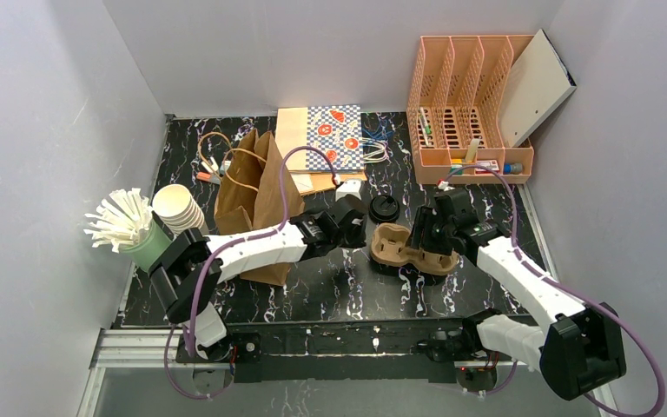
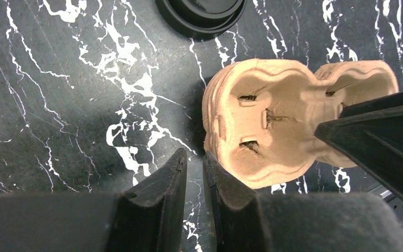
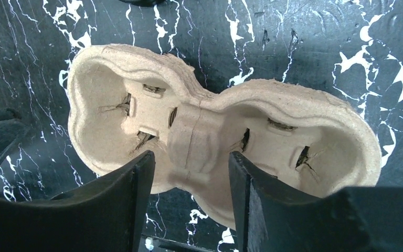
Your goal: Pack the takeout coffee
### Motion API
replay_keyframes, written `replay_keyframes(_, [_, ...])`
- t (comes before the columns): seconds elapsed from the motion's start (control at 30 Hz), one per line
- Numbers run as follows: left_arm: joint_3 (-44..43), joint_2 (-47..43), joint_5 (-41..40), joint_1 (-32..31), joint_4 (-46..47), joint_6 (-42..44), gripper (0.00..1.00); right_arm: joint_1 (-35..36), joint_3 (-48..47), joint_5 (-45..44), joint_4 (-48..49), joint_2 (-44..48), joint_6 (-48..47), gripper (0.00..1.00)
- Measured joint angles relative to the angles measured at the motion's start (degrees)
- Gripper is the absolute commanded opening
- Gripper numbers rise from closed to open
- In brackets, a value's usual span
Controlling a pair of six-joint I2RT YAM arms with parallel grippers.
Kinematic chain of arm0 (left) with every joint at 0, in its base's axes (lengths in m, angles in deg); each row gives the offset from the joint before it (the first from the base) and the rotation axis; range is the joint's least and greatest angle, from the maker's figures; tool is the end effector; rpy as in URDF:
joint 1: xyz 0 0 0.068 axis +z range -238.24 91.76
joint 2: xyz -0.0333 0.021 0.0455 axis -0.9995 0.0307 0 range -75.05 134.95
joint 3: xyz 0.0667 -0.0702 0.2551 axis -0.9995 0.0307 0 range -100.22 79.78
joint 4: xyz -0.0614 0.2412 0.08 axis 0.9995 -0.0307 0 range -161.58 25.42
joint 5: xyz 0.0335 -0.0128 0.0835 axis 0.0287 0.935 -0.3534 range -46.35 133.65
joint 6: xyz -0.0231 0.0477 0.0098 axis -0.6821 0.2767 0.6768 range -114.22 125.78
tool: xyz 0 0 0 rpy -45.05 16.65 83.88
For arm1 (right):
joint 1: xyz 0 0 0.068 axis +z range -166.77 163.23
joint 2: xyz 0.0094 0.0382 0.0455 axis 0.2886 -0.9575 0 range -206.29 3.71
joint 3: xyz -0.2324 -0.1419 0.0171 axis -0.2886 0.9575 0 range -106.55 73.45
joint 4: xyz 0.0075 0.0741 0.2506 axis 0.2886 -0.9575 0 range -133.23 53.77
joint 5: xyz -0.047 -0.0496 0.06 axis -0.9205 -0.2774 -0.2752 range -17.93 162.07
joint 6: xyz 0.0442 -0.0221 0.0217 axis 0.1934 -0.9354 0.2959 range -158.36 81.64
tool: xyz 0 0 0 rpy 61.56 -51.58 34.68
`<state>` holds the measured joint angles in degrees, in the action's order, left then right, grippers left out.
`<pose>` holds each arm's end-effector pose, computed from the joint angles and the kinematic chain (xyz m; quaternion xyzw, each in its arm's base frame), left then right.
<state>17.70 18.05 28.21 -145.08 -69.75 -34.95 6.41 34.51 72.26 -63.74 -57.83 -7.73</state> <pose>0.2062 -0.2983 0.2384 0.0636 0.8835 -0.2584 0.3856 0.1965 0.0842 0.2227 0.0605 0.9381 0.1557 0.3035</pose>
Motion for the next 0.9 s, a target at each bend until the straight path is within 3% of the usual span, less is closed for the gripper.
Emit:
replay_keyframes(0.13, [1.09, -0.24, -0.22, 0.07, 0.11, 0.07, 0.17, 3.63, -3.1, -3.1, -3.28, -0.17, -0.72, 0.48])
replay_keyframes(0.27, [2.1, -2.34, 0.79, 0.9, 0.28, -0.17, 0.17, 11.1, -8.11, -5.84, -3.93, -0.42, -2.86, 0.43])
replay_keyframes(0.5, [7.3, -7.23, 7.04, 8.74, 3.67, -2.12, 0.17, 16.28, -8.74, -0.55, 0.04, -4.96, -8.52, 0.41])
replay_keyframes(0.9, [7.15, -7.3, 8.7, 8.39, 2.47, -0.2, 0.18, 20.57, -9.57, -0.15, 3.78, -13.86, -13.29, 0.45])
